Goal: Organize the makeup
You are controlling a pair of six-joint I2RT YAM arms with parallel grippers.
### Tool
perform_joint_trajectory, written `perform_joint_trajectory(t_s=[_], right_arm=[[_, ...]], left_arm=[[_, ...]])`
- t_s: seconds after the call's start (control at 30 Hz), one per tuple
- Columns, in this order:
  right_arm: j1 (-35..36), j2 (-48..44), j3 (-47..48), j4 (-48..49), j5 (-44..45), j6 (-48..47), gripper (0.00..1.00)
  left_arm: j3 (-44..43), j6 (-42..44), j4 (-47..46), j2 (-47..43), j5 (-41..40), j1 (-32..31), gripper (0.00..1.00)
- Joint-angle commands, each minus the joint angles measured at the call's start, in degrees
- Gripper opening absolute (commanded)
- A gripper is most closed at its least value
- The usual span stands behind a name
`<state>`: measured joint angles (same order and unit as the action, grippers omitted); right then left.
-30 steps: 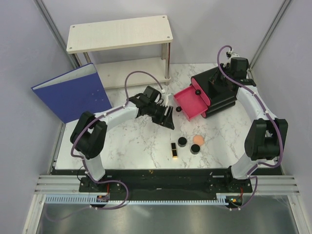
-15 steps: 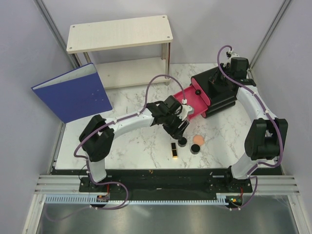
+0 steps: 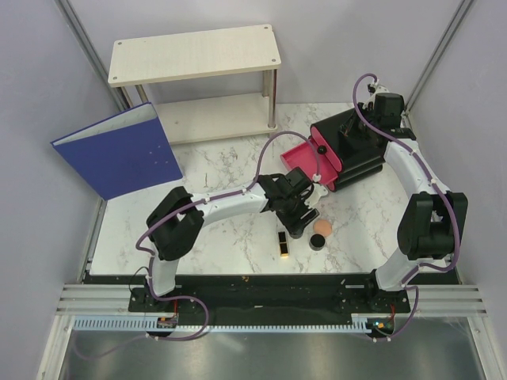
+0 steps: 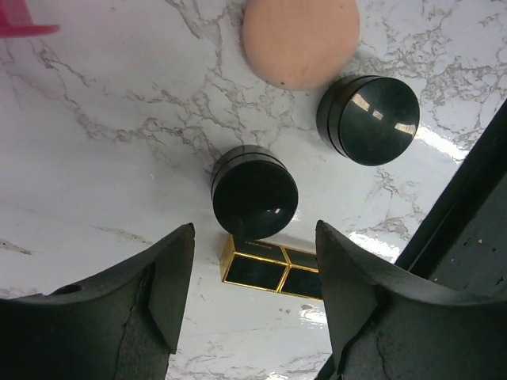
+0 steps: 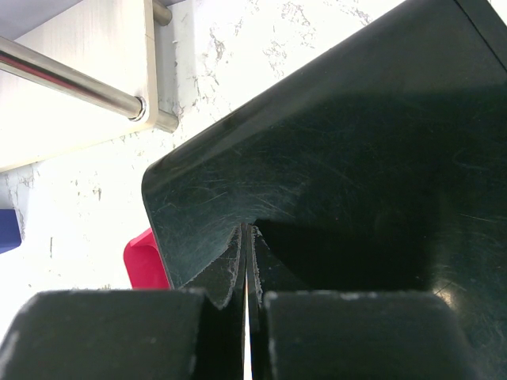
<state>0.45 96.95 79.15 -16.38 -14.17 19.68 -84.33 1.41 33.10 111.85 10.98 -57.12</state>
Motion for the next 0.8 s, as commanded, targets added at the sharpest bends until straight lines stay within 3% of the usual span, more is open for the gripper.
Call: perform_joint_trajectory(t_s=[0.0,0.47,0.77], right_arm=[[0.0,8.1,-7.3,-23.3,3.5,-2.9,0.0],[-0.1,8.3,-7.3,-23.2,3.3,-3.1,0.0],[-0.1,8.2,-7.4,-23.2,2.9,-3.1,0.0]], left_arm=[[-2.9,2.6,-0.1,1.7,-0.6,-1.3,0.7],[-3.4,2.0,0.0,5.9,-1.3,-4.0,0.73],[-7.6,0.3,-0.3,9.0,-5.1,-4.0,0.67]])
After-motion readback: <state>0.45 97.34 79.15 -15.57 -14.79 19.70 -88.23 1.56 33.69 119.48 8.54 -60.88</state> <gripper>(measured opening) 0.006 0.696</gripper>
